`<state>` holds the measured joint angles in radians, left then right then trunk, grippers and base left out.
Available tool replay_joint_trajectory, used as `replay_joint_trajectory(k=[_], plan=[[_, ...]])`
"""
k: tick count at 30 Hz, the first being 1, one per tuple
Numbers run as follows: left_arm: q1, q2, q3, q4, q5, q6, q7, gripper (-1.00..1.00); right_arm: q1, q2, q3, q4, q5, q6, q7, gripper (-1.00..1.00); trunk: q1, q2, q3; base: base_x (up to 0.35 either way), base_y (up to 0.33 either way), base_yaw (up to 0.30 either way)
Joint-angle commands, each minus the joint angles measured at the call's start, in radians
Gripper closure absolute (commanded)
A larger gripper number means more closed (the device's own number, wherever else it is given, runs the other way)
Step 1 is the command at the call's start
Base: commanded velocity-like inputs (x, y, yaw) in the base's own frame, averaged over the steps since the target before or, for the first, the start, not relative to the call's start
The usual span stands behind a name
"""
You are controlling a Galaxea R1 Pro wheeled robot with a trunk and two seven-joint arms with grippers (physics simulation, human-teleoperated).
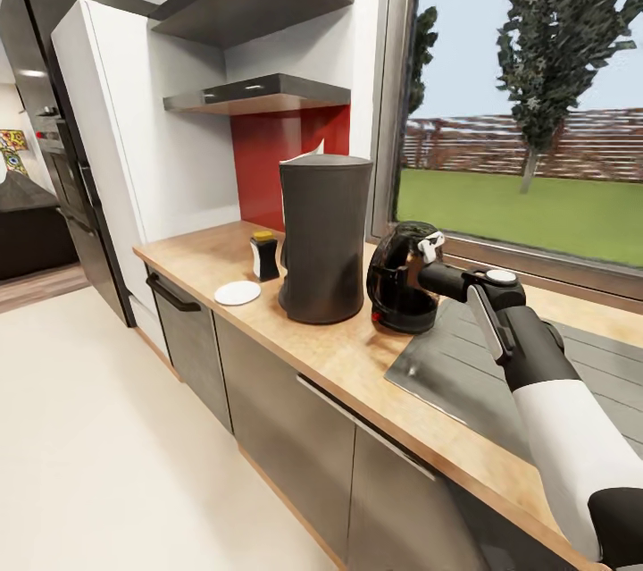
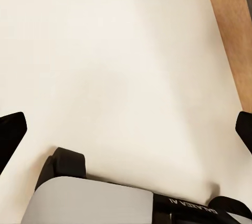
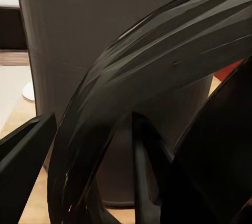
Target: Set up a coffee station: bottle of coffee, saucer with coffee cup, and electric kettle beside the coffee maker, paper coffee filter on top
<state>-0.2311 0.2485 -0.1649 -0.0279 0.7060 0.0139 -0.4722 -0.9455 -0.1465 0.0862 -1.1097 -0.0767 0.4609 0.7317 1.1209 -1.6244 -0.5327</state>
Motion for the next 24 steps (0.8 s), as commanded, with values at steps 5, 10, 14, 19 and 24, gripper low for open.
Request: replay_joint_trajectory(k=[5,10,14,19,24], plan=[[-0.001,0.001,-0.008,0.000,0.010,0.001,-0.003,-1.00,-0.001,-0.001,0.001,0.000,-0.012,0.007,-0.002,1.00,0.000,-0.001,-0.001,0.000,0.000,0.000],[-0.001,0.001,-0.008,0.000,0.010,0.001,-0.003,-1.00,-0.001,-0.001,0.001,0.000,-0.012,0.007,-0.002,1.00,0.015,-0.029,-0.014,0.000,0.000,0.000],[-0.001,0.001,-0.008,0.000,0.010,0.001,-0.003,-1.00,-0.001,-0.001,0.001,0.001,-0.012,0.007,-0.002,1.00,0.015,-0.029,-0.014,0.000,0.000,0.000],[-0.001,0.001,-0.008,0.000,0.010,0.002,-0.003,-1.00,-0.001,-0.001,0.001,0.001,-0.012,0.007,-0.002,1.00,0.027,-0.050,-0.023,0.000,0.000,0.000],[-0.001,0.001,-0.008,0.000,0.010,0.002,-0.003,-1.00,-0.001,-0.001,0.001,0.001,-0.012,0.007,-0.002,1.00,0.031,-0.057,-0.026,0.000,0.000,0.000]])
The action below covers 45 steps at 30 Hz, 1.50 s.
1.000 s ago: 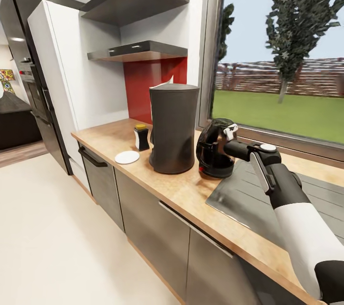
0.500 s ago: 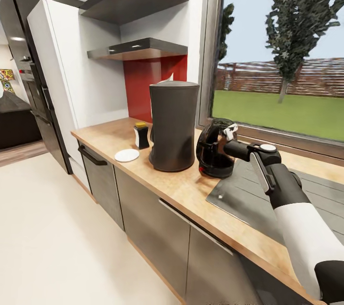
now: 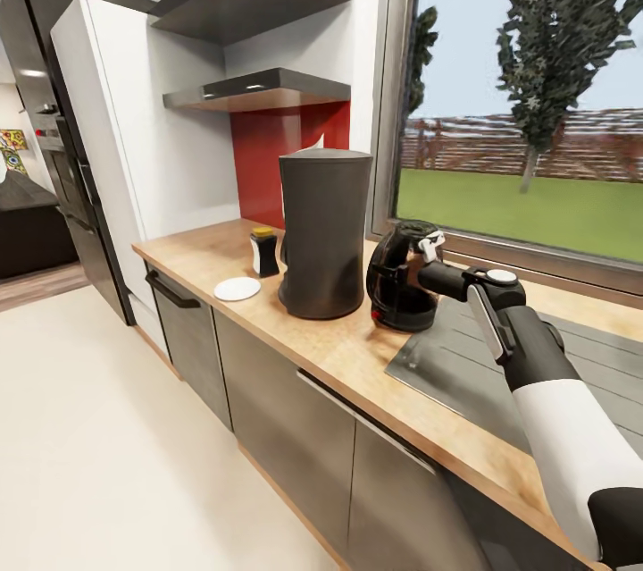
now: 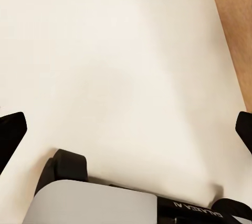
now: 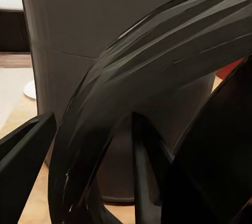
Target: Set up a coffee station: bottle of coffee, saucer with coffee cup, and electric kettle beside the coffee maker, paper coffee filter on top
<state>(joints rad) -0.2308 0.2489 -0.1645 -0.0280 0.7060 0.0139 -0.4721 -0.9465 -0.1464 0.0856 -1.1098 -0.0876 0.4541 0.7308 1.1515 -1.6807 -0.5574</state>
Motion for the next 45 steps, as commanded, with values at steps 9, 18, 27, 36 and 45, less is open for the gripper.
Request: replay_joint_trajectory(k=[9,18,27,36,45], plan=[[-0.001,0.000,-0.008,0.000,0.010,0.002,-0.003,-1.00,0.000,0.001,0.002,0.001,-0.001,0.014,-0.001,1.00,0.015,-0.028,-0.014,0.000,0.000,0.000],[-0.001,0.001,-0.009,0.000,0.010,0.002,-0.003,-1.00,0.000,0.001,0.002,0.001,-0.001,0.014,-0.001,1.00,0.015,-0.028,-0.014,0.000,0.000,0.000],[-0.001,0.000,-0.008,0.000,0.010,0.002,-0.003,-1.00,0.000,0.001,0.002,0.001,-0.001,0.014,-0.001,-1.00,0.015,-0.028,-0.014,0.000,0.000,0.000],[-0.001,0.000,-0.008,0.000,0.010,0.003,-0.003,-1.00,0.000,0.001,0.002,0.001,-0.001,0.014,-0.001,-1.00,0.015,-0.028,-0.014,0.000,0.000,0.000],[-0.001,0.001,-0.008,0.000,0.010,0.003,-0.003,-1.00,0.000,0.001,0.002,0.001,-0.001,0.014,-0.001,-1.00,0.015,-0.028,-0.014,0.000,0.000,0.000]])
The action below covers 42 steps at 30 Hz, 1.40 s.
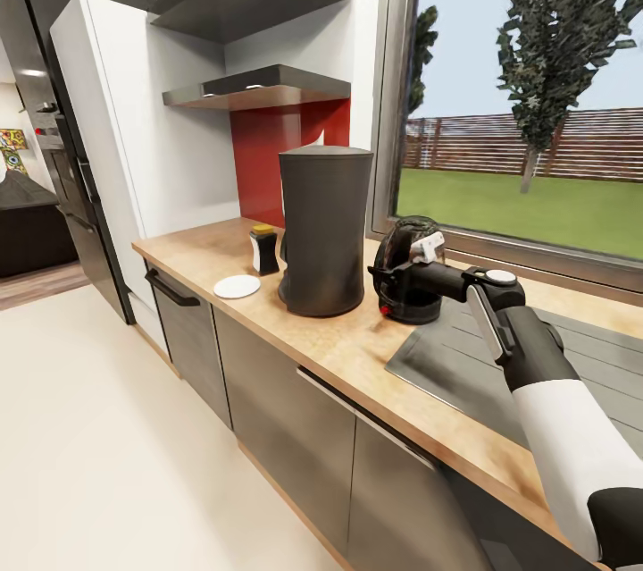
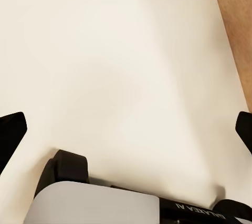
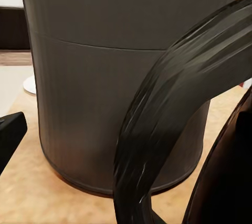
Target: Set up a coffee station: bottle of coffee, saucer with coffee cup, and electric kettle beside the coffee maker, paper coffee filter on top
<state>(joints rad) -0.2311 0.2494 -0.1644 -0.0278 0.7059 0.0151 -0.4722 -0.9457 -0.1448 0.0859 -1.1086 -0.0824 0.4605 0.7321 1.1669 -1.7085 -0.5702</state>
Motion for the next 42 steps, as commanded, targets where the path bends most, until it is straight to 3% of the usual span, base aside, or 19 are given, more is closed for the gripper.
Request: replay_joint_trajectory(k=[1,42], plan=[[-0.001,0.000,-0.008,0.000,0.010,0.002,-0.003,-1.00,-0.001,-0.001,0.002,0.000,-0.007,0.007,-0.002,-1.00,0.000,-0.001,-0.001,0.000,0.000,0.000],[-0.001,0.000,-0.008,0.000,0.010,0.002,-0.003,-1.00,-0.001,-0.001,0.002,0.000,-0.006,0.007,-0.003,-1.00,0.000,-0.001,-0.001,-0.033,-0.024,0.000]])
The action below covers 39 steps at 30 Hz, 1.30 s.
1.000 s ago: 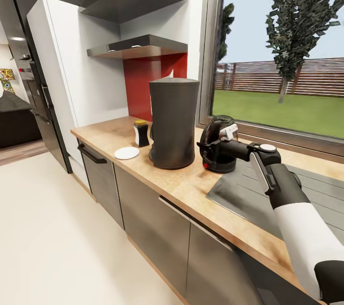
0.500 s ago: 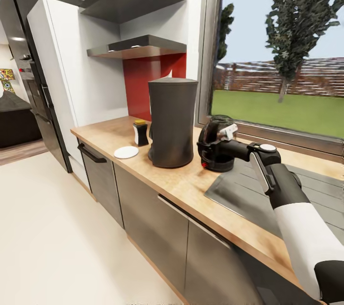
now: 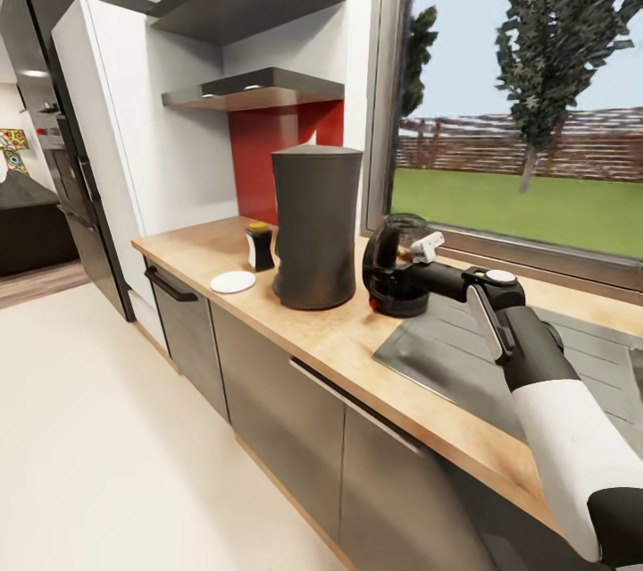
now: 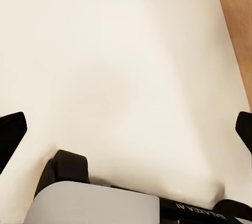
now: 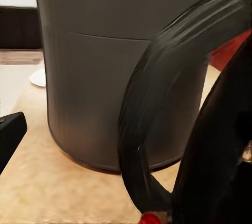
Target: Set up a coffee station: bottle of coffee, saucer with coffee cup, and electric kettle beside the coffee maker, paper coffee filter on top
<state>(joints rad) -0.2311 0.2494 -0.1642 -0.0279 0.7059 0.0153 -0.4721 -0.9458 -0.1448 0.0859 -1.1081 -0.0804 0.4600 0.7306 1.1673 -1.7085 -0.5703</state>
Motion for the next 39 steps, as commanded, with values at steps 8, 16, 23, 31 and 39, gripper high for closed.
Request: replay_joint_trajectory(k=[8,16,23,31,39], plan=[[-0.001,0.001,-0.008,0.000,0.010,0.002,-0.003,-1.00,-0.001,-0.001,0.002,-0.001,-0.009,0.008,-0.001,-1.00,0.000,-0.001,-0.001,-0.121,-0.092,0.000],[-0.001,0.001,-0.008,0.000,0.010,0.002,-0.003,-1.00,-0.001,-0.001,0.002,-0.001,-0.009,0.008,-0.001,-1.00,0.000,-0.001,-0.001,-0.214,-0.005,0.000],[-0.001,0.001,-0.008,0.000,0.010,0.002,-0.004,-1.00,-0.001,-0.001,0.003,-0.001,-0.012,0.010,0.002,-1.00,0.000,-0.001,-0.001,-0.283,0.064,0.000],[-0.001,0.001,-0.008,0.000,0.010,0.003,-0.004,-1.00,-0.001,0.003,0.005,-0.008,-0.023,0.014,0.037,-1.00,0.000,-0.001,-0.001,-0.045,0.097,0.000],[-0.001,0.001,-0.009,0.000,0.010,0.003,-0.003,-1.00,-0.001,0.084,0.017,-0.010,-0.036,0.020,0.164,-1.00,0.000,-0.001,-0.001,-0.002,0.028,0.000]])
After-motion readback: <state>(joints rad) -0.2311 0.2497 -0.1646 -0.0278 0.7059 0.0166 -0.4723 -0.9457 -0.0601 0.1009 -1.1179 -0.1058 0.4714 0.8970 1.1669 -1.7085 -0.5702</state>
